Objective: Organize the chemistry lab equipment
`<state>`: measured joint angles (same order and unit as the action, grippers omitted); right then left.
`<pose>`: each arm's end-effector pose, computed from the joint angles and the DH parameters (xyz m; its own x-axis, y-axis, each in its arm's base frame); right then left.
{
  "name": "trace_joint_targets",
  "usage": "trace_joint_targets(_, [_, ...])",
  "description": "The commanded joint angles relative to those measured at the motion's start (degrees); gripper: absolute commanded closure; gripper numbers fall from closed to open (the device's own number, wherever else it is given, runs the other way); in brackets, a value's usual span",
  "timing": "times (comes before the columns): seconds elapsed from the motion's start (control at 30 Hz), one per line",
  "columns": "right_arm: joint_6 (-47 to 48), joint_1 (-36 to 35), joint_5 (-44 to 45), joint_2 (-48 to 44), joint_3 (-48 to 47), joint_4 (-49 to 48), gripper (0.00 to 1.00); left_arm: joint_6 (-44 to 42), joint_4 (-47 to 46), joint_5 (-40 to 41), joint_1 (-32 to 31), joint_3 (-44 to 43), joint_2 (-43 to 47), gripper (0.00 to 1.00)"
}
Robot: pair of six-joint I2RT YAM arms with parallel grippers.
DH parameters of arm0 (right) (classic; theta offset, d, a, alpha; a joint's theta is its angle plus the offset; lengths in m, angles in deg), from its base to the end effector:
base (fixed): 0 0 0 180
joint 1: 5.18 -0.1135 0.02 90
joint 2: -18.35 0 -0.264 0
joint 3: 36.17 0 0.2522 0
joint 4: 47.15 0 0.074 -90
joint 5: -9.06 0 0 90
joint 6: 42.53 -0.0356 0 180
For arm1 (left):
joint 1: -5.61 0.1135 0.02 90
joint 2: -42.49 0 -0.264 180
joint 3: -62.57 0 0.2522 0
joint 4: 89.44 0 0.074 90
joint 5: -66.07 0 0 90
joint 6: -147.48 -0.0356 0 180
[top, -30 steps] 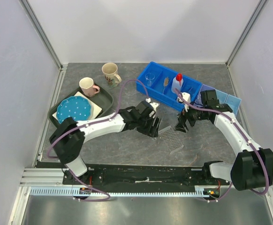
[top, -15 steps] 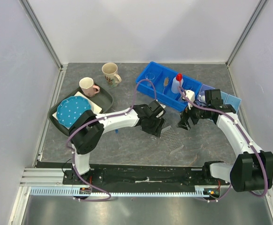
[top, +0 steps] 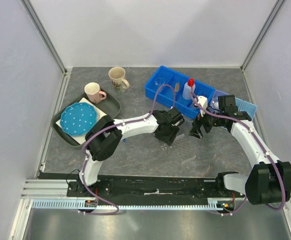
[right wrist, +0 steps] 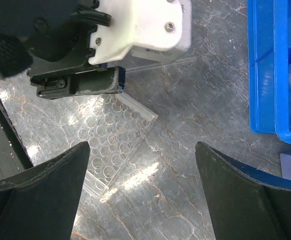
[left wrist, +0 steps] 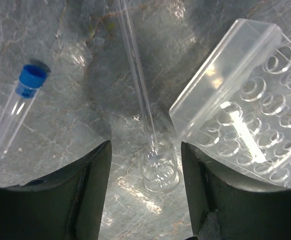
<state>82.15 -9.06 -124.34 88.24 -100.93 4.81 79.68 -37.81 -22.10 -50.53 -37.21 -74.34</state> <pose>0.2325 0.0403 0.2550 -0.4489 -0.4448 -0.7750 -0.8233 0.5430 0.1652 0.2350 -0.3482 0.1731 -0.7917 0.5022 -0.3479 0.5663 0.8168 -0.1098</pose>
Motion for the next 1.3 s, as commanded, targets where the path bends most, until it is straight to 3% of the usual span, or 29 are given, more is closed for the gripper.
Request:
trace_joint_targets(0.0, [-0.22, 0.45, -0.2, -0.63, 0.47, -1.11, 0.06, -4.09, 3.35, 3.71, -0.46, -4.77, -2.86, 0.38])
trace_joint_targets(0.33, [-0.14, 0.71, -0.11, -0.72, 0.47, -1.11, 0.06, -5.58, 5.46, 5.03, -0.46, -12.15, -6.91, 0.46])
trace_joint_targets(0.4, [-0.05, 0.8, -0.11, -0.72, 0.38, -1.11, 0.06, -5.32, 5.46, 4.94, -0.46, -12.68, -7.7, 0.54])
trace_joint_targets(0.7, [-0.05, 1.07, -0.28, -0.45, 0.38, -1.02, 0.06, -4.97, 5.81, 5.73, -0.46, -13.56, -9.37, 0.62])
trace_joint_targets(0.8, [0.04, 1.07, -0.28, -0.28, 0.29, -1.02, 0.06, -4.79, 5.99, 5.82, -0.55, -13.3, -9.29, 0.72])
trace_joint_targets(0.93, [0.04, 1.33, -0.28, -0.28, 0.29, -1.02, 0.06, -4.27, 5.9, 6.52, -0.46, -11.9, -7.71, 0.85])
trace_joint_targets(1.0, [0.04, 1.24, -0.46, -0.19, 0.38, -0.93, 0.06, -4.18, 5.38, 6.96, -0.46, -11.19, -6.83, 0.97])
trace_joint_targets(1.27, [-0.05, 1.51, -1.95, -0.28, 0.47, -0.84, 0.06, -0.32, -1.03, 8.81, -0.46, 0.4, 5.19, 0.98])
